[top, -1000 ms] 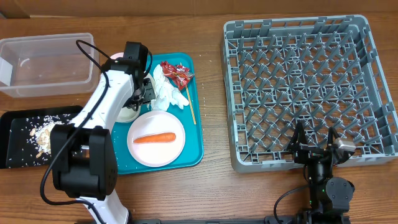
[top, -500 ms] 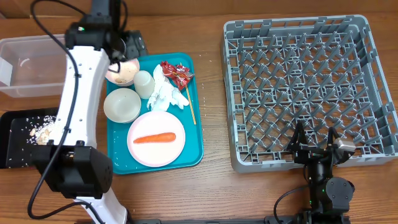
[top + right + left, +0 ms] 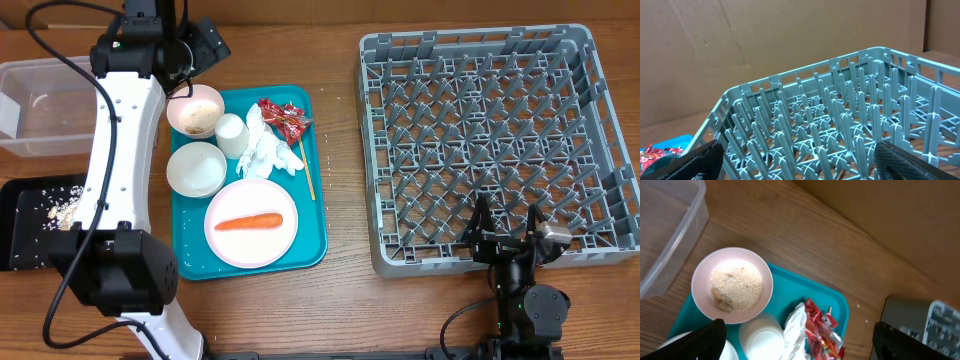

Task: Sort waste into correct bins and load items into the dishwasher rack
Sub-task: 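Grasp the pink bowl with the left gripper and lift it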

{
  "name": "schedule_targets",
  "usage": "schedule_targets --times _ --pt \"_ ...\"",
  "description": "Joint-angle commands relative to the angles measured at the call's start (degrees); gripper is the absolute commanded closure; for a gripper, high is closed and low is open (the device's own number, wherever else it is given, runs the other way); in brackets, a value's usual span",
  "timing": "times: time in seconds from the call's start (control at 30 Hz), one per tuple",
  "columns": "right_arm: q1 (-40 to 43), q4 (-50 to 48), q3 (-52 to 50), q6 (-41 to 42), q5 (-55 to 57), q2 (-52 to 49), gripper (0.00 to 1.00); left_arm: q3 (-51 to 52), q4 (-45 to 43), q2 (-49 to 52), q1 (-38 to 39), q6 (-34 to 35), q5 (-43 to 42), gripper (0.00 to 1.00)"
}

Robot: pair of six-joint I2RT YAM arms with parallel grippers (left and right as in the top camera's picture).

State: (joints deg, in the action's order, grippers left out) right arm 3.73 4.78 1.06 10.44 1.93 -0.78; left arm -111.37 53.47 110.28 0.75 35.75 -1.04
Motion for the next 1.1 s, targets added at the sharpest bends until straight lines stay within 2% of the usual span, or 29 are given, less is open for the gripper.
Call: schedule_targets --times 0.0,0.23,0.63,0.8,1.0,1.07 --pt "0.3 -0.2 -0.6 -0.2 0.5 0.6 0.0 -1.0 -0.4 4.3 -0.4 9.5 2.7 0.07" --pt "0.3 -0.2 -0.6 -0.2 0.5 0.6 0.0 -1.0 -3.8 11.6 -1.6 12.7 -1.9 0.08" --pt "0.3 -0.2 -0.6 -0.2 0.5 0.6 0.0 -1.1 -5.6 17.8 -1.7 9.7 0.1 0.07" --pt "0.3 -0.2 -0.6 -0.2 0.5 0.6 0.0 -1.1 -6.2 21.2 -1.5 16.2 0.0 0.08" --pt "0.3 -0.2 -0.6 -0.2 0.6 0.6 0.0 -1.1 -8.5 23.1 -1.5 17.2 0.0 0.11" --pt "0.3 -0.2 -0.6 -0.2 0.5 0.6 0.0 -1.1 -8.9 23.1 -1.6 17.2 0.1 0.16"
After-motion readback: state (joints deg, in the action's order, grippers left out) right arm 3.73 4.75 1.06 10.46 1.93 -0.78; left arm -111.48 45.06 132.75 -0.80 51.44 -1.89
